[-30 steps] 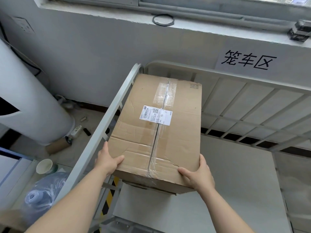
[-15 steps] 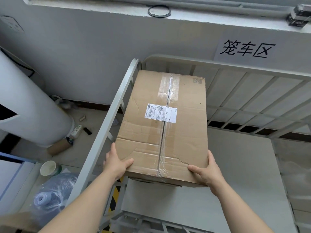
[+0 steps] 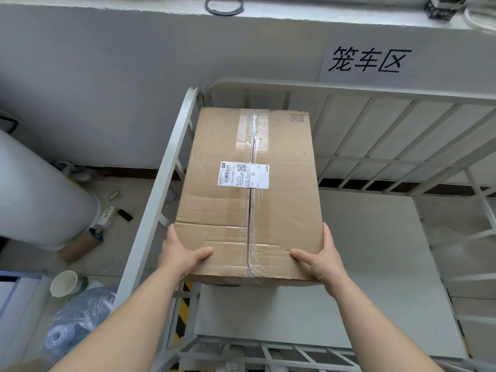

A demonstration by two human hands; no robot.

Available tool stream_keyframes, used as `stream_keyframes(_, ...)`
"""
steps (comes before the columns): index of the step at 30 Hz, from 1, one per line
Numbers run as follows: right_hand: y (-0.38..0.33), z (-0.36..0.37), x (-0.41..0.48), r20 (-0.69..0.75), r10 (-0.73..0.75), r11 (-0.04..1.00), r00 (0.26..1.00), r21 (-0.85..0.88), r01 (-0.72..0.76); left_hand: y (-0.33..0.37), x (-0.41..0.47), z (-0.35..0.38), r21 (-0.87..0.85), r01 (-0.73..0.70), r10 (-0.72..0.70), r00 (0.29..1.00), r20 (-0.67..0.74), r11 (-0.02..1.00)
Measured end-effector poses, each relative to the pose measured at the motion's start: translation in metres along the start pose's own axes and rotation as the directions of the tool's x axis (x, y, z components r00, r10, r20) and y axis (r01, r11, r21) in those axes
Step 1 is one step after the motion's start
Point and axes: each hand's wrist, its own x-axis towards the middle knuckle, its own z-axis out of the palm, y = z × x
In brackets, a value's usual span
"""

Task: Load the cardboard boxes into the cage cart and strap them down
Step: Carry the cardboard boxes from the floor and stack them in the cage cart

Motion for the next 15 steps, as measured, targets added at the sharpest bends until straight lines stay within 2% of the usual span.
stream_keyframes(7, -0.008, -0.023, -0.007, -0.072, -0.044, 0.999, 0.996, 0.014, 0.045, 0.005, -0.011, 0.013, -0.120, -0.009, 0.005, 0.999, -0.037, 0.993)
stream_keyframes(15, 0.001, -0.114, -0.031, -0.129, -0.024, 0.997, 0.991, 0.076, 0.034, 0.061, -0.053, 0.069, -0.135, -0.079, 0.082, 0.996, 0.018, 0.988)
